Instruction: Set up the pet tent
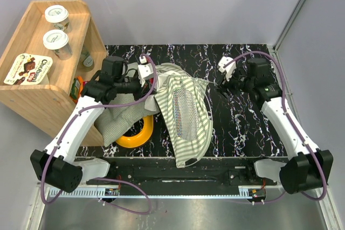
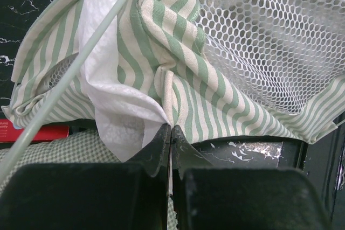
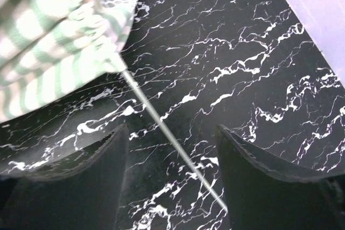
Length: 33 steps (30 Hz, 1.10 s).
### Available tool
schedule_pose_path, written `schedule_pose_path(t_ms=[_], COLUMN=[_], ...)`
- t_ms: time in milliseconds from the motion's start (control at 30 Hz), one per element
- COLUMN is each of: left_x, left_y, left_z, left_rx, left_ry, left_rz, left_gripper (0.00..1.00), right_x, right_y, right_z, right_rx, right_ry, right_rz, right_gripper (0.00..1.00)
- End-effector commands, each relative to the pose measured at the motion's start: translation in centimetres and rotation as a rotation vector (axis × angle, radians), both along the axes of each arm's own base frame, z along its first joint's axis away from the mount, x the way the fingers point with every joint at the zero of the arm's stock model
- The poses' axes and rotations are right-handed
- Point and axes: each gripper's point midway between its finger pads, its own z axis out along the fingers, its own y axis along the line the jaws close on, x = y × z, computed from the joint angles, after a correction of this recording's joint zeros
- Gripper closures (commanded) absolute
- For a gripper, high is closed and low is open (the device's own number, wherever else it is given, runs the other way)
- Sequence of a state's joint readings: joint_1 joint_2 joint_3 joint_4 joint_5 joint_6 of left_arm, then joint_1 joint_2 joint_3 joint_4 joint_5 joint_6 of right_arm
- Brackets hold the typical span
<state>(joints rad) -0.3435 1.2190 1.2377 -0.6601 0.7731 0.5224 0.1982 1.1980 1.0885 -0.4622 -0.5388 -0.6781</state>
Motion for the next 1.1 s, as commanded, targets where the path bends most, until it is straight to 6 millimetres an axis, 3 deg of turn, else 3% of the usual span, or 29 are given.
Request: schedule_pose_path(t_ms=[0,200,367,700,833,1067], left_x=[-0.2,0.2,1.1,3.8,4.4,4.7], left_y=[0.0,0.4,1.2,4.1,5.3,5.9], left_z=[4.0,4.3,4.7,6.8,8.2,8.9], left_rx=[-0.063,-0.079,-0.077,-0.114,-0.140,-0.158], left_ry=[-0.099,-0.092,-0.103,-0.159,-0.192,-0.206], left_rz=[-0.009,0.013,0.060,0.184,0.215,0.231], left_gripper=[1.00,1.00,1.00,1.00,1.00,1.00], right_x=[3.3,2.6,2.3,2.2,2.1,1.9], right_y=[1.1,2.2,1.2,-0.8,-0.9,-0.7], right_z=[2.3,-0.7,-1.8,-3.5,-3.6,-3.5], right_rx=[-0.005,0.005,-0.041,-0.158,-0.174,-0.168], right_ry=[-0.161,-0.108,-0.121,-0.133,-0.143,-0.141], right_rz=[0.058,0.143,0.118,0.071,0.077,0.090], right_gripper=[0.35,0.71,0.98,1.00,1.00,1.00])
